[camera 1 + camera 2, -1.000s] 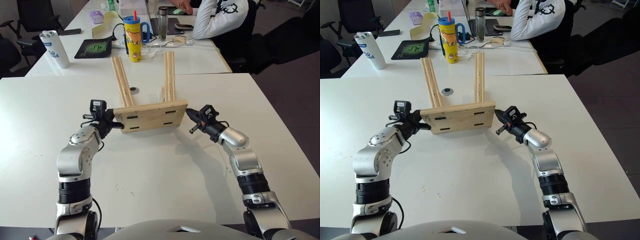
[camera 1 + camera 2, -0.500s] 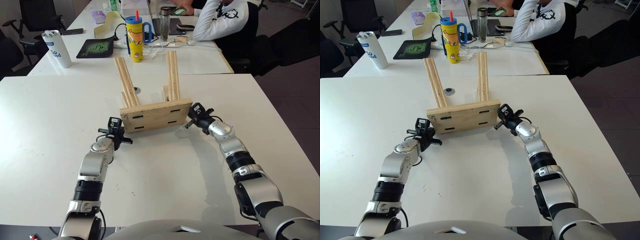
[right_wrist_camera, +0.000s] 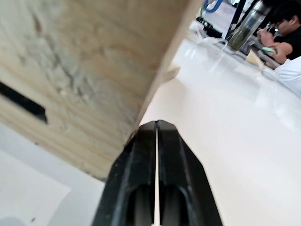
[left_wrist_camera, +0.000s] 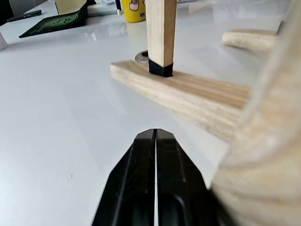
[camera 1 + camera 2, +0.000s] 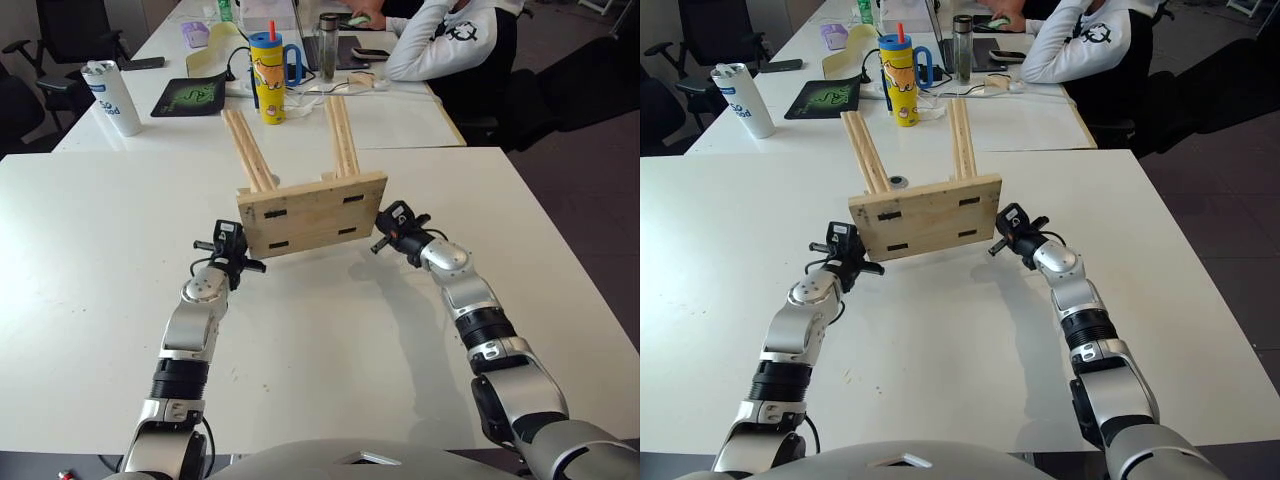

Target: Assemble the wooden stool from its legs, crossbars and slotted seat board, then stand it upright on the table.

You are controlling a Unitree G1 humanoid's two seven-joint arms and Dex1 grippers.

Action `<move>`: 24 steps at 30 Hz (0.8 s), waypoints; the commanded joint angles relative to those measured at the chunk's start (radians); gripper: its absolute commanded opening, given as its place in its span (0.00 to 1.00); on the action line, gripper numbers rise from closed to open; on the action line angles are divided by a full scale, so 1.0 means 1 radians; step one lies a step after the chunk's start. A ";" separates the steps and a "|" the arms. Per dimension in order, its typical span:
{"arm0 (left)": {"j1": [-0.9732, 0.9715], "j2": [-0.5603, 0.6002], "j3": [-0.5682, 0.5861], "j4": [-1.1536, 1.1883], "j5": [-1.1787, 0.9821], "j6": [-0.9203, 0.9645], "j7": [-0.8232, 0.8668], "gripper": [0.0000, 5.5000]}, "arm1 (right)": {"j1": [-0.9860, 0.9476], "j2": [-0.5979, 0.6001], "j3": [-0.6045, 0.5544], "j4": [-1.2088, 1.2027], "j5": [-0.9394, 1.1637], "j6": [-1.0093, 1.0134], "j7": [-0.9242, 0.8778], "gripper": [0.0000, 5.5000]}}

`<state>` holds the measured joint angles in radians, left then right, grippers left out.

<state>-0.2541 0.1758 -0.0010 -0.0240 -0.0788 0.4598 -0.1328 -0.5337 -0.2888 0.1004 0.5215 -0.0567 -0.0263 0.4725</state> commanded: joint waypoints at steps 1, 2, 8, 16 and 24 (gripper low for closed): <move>-0.152 -0.018 -0.046 -0.165 -0.067 0.078 -0.082 0.01 | -0.115 0.105 0.017 -0.250 0.104 0.061 0.040 0.00; -0.170 -0.014 -0.037 -0.187 -0.074 0.096 -0.081 0.01 | -0.125 0.103 0.008 -0.284 0.117 0.082 0.035 0.00; -0.249 -0.019 0.008 -0.291 -0.117 0.198 -0.065 0.01 | -0.193 0.093 -0.049 -0.452 0.204 0.201 0.011 0.00; -0.388 -0.017 0.116 -0.400 -0.193 0.299 -0.035 0.01 | -0.196 0.076 -0.056 -0.471 0.218 0.229 0.005 0.00; -0.257 0.003 0.087 -0.311 -0.152 0.272 -0.079 0.01 | -0.137 0.052 -0.049 -0.458 0.189 0.236 -0.006 0.00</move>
<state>-0.5580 0.2030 0.1842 -0.3570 -0.1917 0.7688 -0.1229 -0.6990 -0.2635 -0.0227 0.0593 0.1335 0.1946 0.4213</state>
